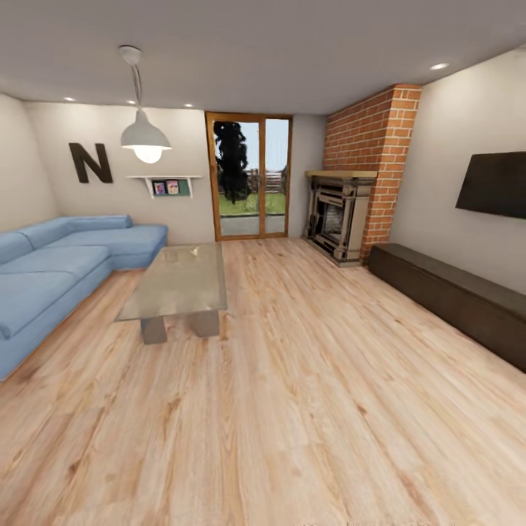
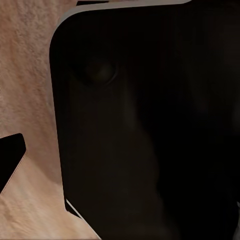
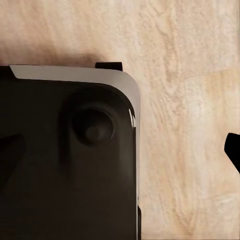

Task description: In the kitchen, take the popcorn bag from the countertop, put it into the microwave, and heat it until the popcorn is cooked so the cooked popcorn ends up inside the bag.

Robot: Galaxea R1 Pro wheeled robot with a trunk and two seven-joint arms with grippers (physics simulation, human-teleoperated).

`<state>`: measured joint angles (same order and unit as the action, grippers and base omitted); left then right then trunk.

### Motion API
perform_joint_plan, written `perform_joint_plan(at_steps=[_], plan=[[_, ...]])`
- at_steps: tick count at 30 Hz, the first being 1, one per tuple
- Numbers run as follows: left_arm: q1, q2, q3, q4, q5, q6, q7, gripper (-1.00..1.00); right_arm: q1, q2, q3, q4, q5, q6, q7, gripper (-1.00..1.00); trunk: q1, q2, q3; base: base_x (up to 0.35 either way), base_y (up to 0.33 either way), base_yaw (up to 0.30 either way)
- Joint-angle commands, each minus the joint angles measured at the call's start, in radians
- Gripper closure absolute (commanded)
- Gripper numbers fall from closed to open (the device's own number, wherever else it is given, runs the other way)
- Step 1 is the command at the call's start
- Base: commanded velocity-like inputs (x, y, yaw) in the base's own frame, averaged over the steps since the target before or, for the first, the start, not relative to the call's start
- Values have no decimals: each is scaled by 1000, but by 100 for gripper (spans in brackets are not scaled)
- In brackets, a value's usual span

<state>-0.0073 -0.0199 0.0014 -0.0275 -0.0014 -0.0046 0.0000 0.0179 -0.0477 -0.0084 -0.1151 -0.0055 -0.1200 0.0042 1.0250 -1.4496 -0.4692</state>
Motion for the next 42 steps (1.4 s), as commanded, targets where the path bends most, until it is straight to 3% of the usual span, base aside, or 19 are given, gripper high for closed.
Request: perform_joint_plan(at_steps=[1, 42], plan=[[0, 0, 0, 0, 0, -1, 0, -100, 1, 0, -1, -2, -1, -2, 0, -100, 0, 0, -1, 0, 0, -295], [0, 0, 0, 0, 0, 0, 0, -100, 1, 0, -2, -2, -1, -3, 0, -100, 0, 0, -1, 0, 0, -295]])
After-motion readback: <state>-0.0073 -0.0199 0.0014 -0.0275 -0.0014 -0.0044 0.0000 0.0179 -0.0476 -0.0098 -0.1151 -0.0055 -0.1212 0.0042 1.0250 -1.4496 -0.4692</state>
